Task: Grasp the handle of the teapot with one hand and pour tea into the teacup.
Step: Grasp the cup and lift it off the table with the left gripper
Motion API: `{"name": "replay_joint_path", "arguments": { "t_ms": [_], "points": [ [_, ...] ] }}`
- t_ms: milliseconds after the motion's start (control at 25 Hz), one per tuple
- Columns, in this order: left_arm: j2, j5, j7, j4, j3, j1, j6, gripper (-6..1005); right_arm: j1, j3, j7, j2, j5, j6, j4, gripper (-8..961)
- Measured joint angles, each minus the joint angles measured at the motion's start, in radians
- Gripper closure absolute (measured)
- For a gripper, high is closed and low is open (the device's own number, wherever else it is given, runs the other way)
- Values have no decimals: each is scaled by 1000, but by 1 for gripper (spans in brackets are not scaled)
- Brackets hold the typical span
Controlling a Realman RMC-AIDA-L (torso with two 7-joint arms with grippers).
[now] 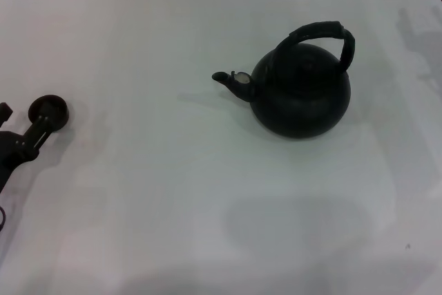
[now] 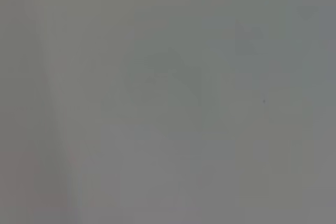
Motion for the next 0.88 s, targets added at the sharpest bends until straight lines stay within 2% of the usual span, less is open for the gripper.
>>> {"name": "replay_joint_path", "arguments": {
  "t_ms": [880],
  "points": [
    [0,19,0,1,10,-40,105,125,-8,0,0,-2,0,-9,1,230]
  ]
}}
